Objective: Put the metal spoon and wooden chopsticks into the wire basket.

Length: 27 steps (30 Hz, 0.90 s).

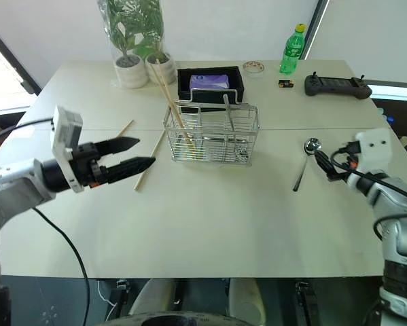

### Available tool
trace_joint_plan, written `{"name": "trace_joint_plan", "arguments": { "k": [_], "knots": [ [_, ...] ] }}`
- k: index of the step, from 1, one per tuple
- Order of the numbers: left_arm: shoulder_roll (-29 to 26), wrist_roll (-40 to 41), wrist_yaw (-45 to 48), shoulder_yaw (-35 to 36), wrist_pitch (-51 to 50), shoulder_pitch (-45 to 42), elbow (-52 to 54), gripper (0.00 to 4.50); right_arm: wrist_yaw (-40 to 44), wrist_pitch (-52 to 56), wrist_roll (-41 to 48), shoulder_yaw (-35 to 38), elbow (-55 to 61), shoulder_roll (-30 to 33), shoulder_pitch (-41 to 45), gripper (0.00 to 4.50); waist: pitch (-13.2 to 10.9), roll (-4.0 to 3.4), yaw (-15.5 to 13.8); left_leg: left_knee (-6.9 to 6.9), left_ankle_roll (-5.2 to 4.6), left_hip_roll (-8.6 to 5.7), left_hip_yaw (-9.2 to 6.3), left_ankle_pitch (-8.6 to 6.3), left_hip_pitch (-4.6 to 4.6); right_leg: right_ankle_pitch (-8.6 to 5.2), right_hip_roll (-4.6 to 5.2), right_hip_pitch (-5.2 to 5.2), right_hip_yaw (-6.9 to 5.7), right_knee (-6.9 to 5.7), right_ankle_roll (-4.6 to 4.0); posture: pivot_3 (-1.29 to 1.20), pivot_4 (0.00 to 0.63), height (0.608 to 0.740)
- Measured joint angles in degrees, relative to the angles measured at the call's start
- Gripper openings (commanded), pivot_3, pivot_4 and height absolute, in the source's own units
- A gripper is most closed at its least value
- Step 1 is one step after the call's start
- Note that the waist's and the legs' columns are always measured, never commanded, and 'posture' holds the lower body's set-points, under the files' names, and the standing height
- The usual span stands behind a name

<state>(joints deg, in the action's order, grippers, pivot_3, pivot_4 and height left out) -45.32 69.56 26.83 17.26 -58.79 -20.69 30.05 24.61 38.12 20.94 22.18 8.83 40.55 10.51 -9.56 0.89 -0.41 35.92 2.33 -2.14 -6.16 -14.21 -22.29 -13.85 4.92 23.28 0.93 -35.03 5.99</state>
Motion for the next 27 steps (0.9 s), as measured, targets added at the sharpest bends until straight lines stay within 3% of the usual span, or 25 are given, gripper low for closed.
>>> {"name": "trace_joint_plan", "arguments": {
  "k": [4,9,15,27],
  "knots": [
    [0.0,6.3,-2.9,-1.0,-1.7,-6.4,-0.7,4.5,-2.8,3.8,-1.7,-5.8,-1.6,-1.5,6.1,4.42,0.0,0.01,0.1,0.04,0.0,-0.03,0.01,0.0,-0.03,0.01,0.01,0.04,0.03,-0.03,0.02,0.0,0.15,0.716],
    [-0.8,12.0,-5.0,-1.3,-2.0,-7.2,0.1,4.5,-3.9,3.6,-4.0,-8.3,-7.5,-1.7,10.2,4.42,0.0,0.03,0.1,0.1,-0.01,-0.03,-0.01,0.01,-0.01,0.01,-0.01,-0.01,0.03,-0.05,0.01,0.0,0.15,0.716],
    [-1.6,13.6,-7.6,-2.3,-1.6,-7.1,1.2,4.5,-8.1,3.9,-6.2,-7.8,-14.3,-3.3,12.1,4.42,0.0,0.03,0.1,0.14,-0.01,-0.03,0.0,0.01,0.0,0.01,-0.05,-0.04,0.06,-0.08,0.0,0.0,0.15,0.716],
    [-3.6,14.8,-7.5,-2.9,-0.5,-7.4,1.4,4.5,-12.1,7.9,-6.3,-6.9,-16.3,-8.3,14.5,4.42,0.0,0.02,1.1,0.11,-0.01,0.0,-0.03,0.01,0.03,0.02,-0.16,-0.04,0.07,-0.1,0.0,0.0,0.15,0.716]
  ]
}}
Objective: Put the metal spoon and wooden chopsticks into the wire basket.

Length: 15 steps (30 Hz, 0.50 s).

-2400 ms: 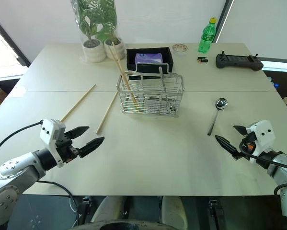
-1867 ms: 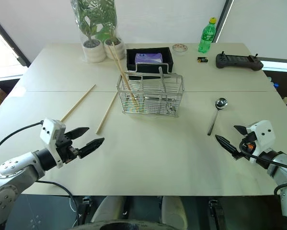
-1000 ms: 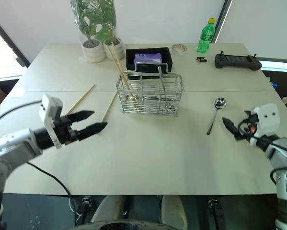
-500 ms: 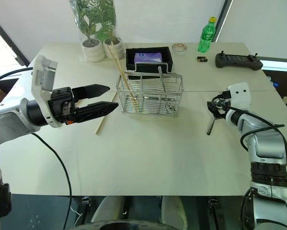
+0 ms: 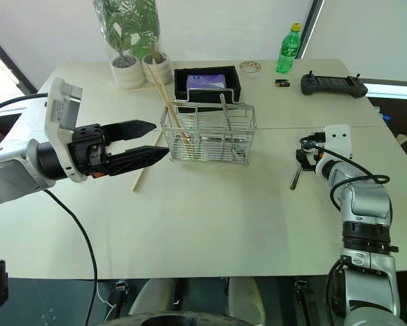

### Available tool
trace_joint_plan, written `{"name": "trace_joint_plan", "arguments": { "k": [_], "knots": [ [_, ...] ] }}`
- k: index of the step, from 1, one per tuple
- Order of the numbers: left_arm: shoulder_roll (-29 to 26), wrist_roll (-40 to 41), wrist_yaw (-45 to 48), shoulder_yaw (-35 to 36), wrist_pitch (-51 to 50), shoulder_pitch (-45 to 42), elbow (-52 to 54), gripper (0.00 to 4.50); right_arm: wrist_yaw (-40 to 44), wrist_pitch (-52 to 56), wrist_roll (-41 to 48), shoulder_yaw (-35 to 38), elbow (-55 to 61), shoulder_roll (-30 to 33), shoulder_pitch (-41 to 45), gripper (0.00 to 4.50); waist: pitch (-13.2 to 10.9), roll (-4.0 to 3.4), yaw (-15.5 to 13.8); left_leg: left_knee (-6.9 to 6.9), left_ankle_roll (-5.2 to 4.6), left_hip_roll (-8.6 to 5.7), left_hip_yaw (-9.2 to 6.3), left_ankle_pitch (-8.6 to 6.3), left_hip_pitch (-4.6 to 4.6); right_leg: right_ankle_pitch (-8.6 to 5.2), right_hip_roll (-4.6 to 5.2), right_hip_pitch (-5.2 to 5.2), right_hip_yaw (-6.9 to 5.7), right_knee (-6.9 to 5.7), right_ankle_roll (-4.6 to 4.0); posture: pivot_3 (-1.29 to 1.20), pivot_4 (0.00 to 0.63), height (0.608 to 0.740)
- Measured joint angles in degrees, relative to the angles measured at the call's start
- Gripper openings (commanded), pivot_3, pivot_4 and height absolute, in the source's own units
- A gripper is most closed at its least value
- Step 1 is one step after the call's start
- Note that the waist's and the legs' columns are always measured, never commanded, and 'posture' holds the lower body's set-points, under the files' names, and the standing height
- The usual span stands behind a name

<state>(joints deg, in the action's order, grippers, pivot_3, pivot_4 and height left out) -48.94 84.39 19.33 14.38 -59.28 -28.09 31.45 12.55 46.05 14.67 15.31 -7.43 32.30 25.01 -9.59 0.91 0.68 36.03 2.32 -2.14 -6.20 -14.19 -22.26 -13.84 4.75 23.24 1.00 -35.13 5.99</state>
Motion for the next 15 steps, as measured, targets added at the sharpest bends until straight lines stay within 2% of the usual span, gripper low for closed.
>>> {"name": "trace_joint_plan", "arguments": {
  "k": [8,11,15],
  "knots": [
    [0.0,-0.2,0.5,-0.2,0.2,-1.2,-0.5,4.5,-2.3,-0.8,-0.9,-0.3,-2.2,-2.7,-0.1,4.42,0.0,0.0,0.1,0.0,0.0,0.0,0.0,0.0,0.02,0.0,-0.02,-0.01,0.02,-0.01,0.0,0.0,0.15,0.716],
    [0.0,-0.5,0.5,-0.3,0.2,-1.4,-1.0,4.5,-2.7,-2.4,-0.9,0.3,-3.5,-4.2,0.2,3.65,0.0,0.02,0.1,0.01,0.0,0.01,0.0,0.0,0.12,0.0,-0.03,-0.1,0.02,-0.02,0.0,0.0,0.15,0.716],
    [0.0,-0.7,0.5,-0.3,0.2,-1.6,-1.0,4.5,-3.1,-3.9,-0.9,0.3,-5.5,-5.0,0.9,1.53,0.1,0.06,-0.1,0.04,0.0,0.0,-0.02,0.0,0.2,0.0,-0.03,-0.22,0.01,-0.01,0.0,0.0,0.15,0.716]
  ]
}}
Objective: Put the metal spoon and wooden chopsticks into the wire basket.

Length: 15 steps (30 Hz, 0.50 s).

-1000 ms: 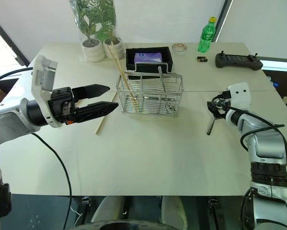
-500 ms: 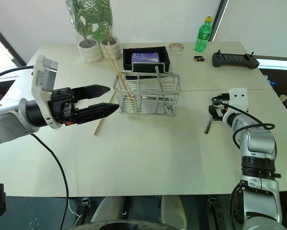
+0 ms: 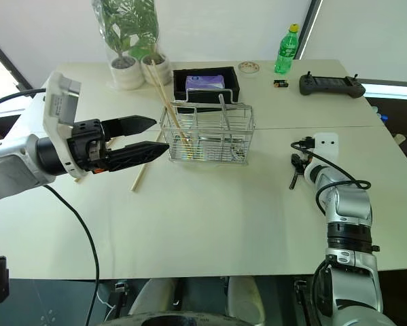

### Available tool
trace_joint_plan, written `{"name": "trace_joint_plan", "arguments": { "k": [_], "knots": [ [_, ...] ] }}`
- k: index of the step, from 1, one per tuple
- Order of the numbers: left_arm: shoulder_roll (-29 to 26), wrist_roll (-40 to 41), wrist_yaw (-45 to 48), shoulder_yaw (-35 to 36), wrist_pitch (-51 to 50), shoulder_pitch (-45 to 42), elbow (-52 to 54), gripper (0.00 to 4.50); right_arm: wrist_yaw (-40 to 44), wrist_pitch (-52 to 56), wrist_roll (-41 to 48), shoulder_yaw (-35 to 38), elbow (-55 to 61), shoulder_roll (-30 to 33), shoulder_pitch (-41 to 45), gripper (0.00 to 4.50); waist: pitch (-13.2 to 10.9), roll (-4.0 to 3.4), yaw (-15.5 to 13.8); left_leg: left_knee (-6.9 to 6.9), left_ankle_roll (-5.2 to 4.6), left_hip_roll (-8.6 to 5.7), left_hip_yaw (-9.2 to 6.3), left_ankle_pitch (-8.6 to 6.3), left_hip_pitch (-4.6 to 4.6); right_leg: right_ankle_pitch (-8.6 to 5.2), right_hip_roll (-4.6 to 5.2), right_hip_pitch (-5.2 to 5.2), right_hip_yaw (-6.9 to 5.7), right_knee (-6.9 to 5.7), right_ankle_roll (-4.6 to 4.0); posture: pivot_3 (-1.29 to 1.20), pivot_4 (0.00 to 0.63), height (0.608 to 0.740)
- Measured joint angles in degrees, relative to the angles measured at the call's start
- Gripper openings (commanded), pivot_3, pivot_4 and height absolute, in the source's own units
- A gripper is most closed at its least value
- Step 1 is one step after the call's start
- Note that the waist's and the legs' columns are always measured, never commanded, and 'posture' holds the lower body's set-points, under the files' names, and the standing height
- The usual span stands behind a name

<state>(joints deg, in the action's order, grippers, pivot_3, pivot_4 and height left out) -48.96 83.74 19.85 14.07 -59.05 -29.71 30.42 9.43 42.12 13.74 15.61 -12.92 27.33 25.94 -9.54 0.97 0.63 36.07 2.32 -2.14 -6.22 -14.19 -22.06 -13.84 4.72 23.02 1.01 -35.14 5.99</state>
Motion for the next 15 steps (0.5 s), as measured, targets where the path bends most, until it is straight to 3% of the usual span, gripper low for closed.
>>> {"name": "trace_joint_plan", "arguments": {
  "k": [3,4,15],
  "knots": [
    [-0.1,0.0,-0.1,0.0,0.0,0.0,0.0,4.5,-1.0,-0.6,-0.1,0.6,-1.1,-0.3,0.5,0.16,0.0,0.05,0.0,0.03,0.0,-0.01,-0.02,0.0,0.0,0.0,0.0,-0.05,0.0,0.02,0.0,0.0,0.15,0.716],
    [-0.1,0.0,-0.1,0.0,0.0,0.0,0.0,4.5,-1.1,-1.1,-0.2,0.7,-1.4,-0.3,0.5,0.04,0.0,0.06,0.0,0.03,0.0,-0.01,-0.02,0.0,0.01,0.0,0.0,-0.05,0.0,0.02,0.0,0.0,0.15,0.716],
    [-0.1,0.0,-0.7,0.0,1.1,-0.3,0.0,4.5,-0.5,-2.7,-1.6,-0.8,-2.0,0.6,0.5,0.04,0.0,0.04,0.0,0.0,0.0,-0.01,-0.02,0.0,0.12,-0.01,0.0,-0.15,0.0,0.03,0.0,0.0,0.15,0.716]
  ]
}}
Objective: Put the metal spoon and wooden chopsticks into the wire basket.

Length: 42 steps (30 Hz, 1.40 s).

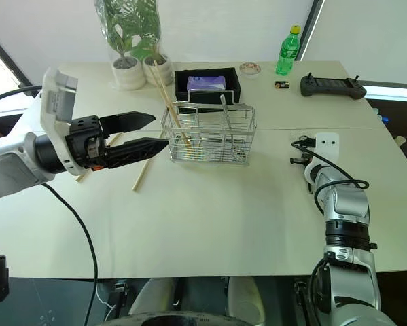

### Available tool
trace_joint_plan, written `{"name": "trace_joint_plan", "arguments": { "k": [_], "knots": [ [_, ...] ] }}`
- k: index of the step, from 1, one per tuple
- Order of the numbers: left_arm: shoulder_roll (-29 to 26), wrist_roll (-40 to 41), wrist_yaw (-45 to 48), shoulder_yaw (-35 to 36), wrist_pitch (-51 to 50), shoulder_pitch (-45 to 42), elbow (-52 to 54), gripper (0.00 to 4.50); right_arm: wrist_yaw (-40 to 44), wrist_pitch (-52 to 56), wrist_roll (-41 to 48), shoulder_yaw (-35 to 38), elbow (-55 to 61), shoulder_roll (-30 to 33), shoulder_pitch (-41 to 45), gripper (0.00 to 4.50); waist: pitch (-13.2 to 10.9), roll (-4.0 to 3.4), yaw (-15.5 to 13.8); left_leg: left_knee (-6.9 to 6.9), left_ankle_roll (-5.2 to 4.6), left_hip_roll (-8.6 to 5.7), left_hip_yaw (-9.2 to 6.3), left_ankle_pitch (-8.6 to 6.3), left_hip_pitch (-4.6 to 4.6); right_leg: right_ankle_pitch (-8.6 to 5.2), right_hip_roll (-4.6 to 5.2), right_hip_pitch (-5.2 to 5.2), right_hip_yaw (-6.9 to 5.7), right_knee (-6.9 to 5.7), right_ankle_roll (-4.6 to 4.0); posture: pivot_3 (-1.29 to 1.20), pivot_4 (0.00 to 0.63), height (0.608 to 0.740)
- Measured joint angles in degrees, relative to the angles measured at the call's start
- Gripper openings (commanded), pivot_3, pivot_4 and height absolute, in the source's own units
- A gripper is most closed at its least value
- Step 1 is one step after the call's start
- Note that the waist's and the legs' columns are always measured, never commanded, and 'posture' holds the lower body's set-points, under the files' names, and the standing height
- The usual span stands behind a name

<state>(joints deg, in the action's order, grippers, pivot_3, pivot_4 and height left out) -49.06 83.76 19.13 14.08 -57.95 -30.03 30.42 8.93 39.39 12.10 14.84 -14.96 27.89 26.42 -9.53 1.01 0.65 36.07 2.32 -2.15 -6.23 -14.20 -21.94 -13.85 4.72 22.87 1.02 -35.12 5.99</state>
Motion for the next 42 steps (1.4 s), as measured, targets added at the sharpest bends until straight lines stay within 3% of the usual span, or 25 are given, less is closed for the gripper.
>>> {"name": "trace_joint_plan", "arguments": {
  "k": [9,17,30,37,40,42],
  "knots": [
    [0.3,-0.9,0.1,-0.3,0.4,-0.4,-0.7,4.5,5.1,-4.9,2.8,2.2,5.7,1.6,5.1,0.04,-0.2,-0.26,0.4,-0.14,0.0,0.04,0.05,0.0,-0.06,0.01,-0.05,0.22,0.06,-0.06,0.02,0.0,0.15,0.716],
    [1.1,-1.9,-0.8,-1.5,1.1,-1.2,-1.1,4.5,11.0,-11.8,14.3,5.3,12.6,-5.6,15.8,0.04,-0.2,-0.21,0.1,-0.18,0.0,0.06,0.02,0.0,-0.09,0.06,-0.07,0.24,0.04,-0.04,0.1,0.0,0.15,0.716],
    [1.4,-0.3,-4.9,-1.1,2.3,0.6,1.1,4.5,14.5,-18.2,17.1,-3.5,9.2,-17.8,22.3,0.04,-0.2,-0.24,0.3,-0.29,0.04,0.06,0.0,0.02,-0.12,0.06,-0.07,0.41,0.06,-0.09,0.08,0.0,0.15,0.716],
    [-0.2,1.5,-5.9,-0.5,2.6,0.5,1.3,4.5,16.7,-25.1,13.9,-6.1,3.3,-19.4,20.8,0.04,-0.2,-0.24,0.3,-0.29,0.05,0.05,0.01,0.03,-0.12,0.06,-0.07,0.4,0.06,-0.09,0.08,0.0,0.15,0.716],
    [-0.7,1.9,-5.9,0.0,2.6,0.5,1.3,4.5,16.4,-27.9,12.9,-5.8,0.7,-19.6,19.9,1.03,-0.2,-0.25,0.4,-0.3,0.05,0.05,0.01,0.03,-0.12,0.07,-0.08,0.43,0.06,-0.1,0.09,0.0,0.15,0.716],
    [-1.2,2.0,-5.9,0.1,2.6,0.5,1.2,4.5,15.9,-29.2,12.8,-5.2,-0.3,-19.7,19.9,2.03,-0.2,-0.25,0.4,-0.32,0.06,0.05,0.0,0.03,-0.11,0.07,-0.08,0.43,0.06,-0.11,0.1,0.0,0.15,0.716]
  ]
}}
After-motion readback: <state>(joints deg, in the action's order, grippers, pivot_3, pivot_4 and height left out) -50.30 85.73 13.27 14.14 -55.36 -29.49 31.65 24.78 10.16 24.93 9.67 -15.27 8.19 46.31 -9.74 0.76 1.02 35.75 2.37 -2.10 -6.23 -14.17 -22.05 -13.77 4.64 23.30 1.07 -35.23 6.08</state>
